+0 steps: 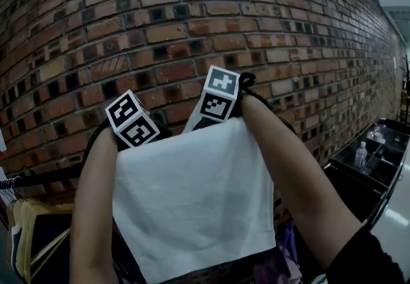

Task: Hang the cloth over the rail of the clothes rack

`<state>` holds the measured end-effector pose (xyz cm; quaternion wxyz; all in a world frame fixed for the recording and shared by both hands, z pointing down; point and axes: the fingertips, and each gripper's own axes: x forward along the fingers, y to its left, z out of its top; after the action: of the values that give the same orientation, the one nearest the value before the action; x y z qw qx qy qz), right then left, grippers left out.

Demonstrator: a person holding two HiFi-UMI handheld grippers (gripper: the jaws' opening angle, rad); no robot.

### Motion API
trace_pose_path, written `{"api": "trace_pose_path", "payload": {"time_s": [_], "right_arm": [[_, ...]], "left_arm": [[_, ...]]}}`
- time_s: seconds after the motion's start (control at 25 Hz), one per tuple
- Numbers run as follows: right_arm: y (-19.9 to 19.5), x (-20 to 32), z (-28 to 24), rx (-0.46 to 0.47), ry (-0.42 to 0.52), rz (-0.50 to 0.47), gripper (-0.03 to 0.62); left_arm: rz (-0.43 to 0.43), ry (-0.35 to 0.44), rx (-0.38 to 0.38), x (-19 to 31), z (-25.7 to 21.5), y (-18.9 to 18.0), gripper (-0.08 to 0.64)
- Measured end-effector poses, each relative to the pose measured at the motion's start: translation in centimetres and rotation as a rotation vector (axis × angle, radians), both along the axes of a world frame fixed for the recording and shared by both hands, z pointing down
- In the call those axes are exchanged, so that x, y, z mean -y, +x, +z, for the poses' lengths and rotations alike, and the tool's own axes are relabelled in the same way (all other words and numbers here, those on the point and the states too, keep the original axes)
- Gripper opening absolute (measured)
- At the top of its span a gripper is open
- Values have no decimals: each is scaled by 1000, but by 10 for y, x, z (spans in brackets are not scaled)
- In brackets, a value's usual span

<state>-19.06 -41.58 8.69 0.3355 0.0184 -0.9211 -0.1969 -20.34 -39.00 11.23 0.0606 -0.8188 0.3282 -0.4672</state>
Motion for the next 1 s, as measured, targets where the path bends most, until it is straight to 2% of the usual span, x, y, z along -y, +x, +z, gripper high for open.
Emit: {"api": "trace_pose_path", "payload": {"time_s": [0.04,0.08,0.16,0.2,0.28,0.4,0.48,0.68,0.76,0.84,0.92,1.0], "right_arm": [[2,6,7,-38,23,10,229],[1,3,1,-6,9,-15,229],[-3,-10,-21,121,-39,-73,229],[-3,-8,-21,120,-14,-68,229],[-4,2,-13,61,85,-46,229],[-8,7,-22,93,180,-39,229],[-9,13,-19,55,277,-30,222],[-13,-8,-52,260,250,-115,224],[-13,-14,-68,337,332,-128,224],[-10,-23,-96,455,472,-121,224],[-1,-35,-131,586,630,-76,224],[12,-49,-163,705,742,-18,222]], "left_arm": [[-26,-40,13,-1,8,-5,347],[-42,-66,24,0,13,-8,347],[-47,-81,37,1,16,-10,347],[-49,-82,40,1,16,-11,347],[-54,-75,44,3,16,-14,347],[-47,-53,57,6,13,-18,347],[-47,-47,60,6,13,-19,347],[7,25,78,8,2,-11,319],[65,120,80,9,-13,-2,304],[138,286,92,7,-39,11,290],[197,530,137,2,-78,24,280],[230,778,189,-12,-120,35,255]]}}
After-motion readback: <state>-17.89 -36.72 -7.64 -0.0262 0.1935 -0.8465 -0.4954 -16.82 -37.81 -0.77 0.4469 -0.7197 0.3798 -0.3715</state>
